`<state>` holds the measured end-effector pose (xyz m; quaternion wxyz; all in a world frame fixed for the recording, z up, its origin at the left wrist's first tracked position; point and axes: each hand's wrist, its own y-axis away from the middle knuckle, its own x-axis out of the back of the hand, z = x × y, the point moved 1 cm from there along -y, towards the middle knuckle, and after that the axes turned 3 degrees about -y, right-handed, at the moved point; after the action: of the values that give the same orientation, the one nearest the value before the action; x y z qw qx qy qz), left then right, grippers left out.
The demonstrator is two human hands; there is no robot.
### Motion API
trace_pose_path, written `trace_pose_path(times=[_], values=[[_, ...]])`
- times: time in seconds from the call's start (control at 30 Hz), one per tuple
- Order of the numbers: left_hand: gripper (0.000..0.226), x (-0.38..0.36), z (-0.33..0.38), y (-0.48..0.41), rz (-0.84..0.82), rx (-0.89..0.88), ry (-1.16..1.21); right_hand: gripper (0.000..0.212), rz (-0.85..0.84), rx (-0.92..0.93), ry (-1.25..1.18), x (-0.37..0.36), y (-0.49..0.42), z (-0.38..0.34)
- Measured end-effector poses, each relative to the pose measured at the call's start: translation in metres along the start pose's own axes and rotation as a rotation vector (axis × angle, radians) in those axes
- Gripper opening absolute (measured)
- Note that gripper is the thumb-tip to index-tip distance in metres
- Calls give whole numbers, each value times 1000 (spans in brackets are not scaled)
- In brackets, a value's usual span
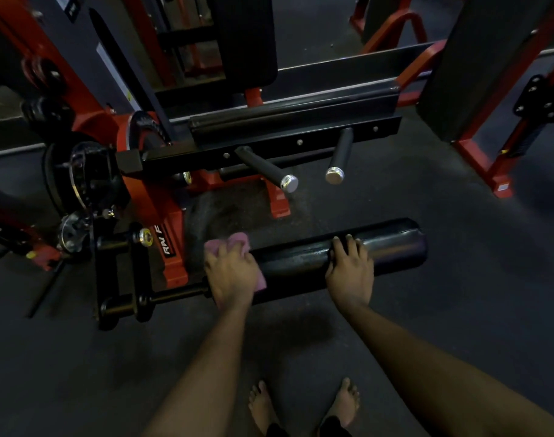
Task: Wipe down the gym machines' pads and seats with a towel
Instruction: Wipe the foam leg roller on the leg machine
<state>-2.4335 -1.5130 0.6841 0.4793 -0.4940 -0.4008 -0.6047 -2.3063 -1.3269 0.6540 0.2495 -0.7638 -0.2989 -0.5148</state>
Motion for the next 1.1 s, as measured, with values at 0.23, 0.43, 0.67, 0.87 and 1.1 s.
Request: trace_pose_path(times=[0.23,0.43,0.67,0.87,1.1], values=[[44,-16,70,35,-24,-101,53,47,-36,5,11,3,-2,1],[51,-14,36,37,-13,-267,78,45,-25,26,20,3,-1,5],[44,-5,-15,21,26,41,6,48,-58,19,-25,5,1,4],[45,-17,51,28,-5,-223,86,49,-59,24,-33,8,1,7],[47,-14,-45,16,142,-83,51,40,-21,44,-135,8,-1,15]])
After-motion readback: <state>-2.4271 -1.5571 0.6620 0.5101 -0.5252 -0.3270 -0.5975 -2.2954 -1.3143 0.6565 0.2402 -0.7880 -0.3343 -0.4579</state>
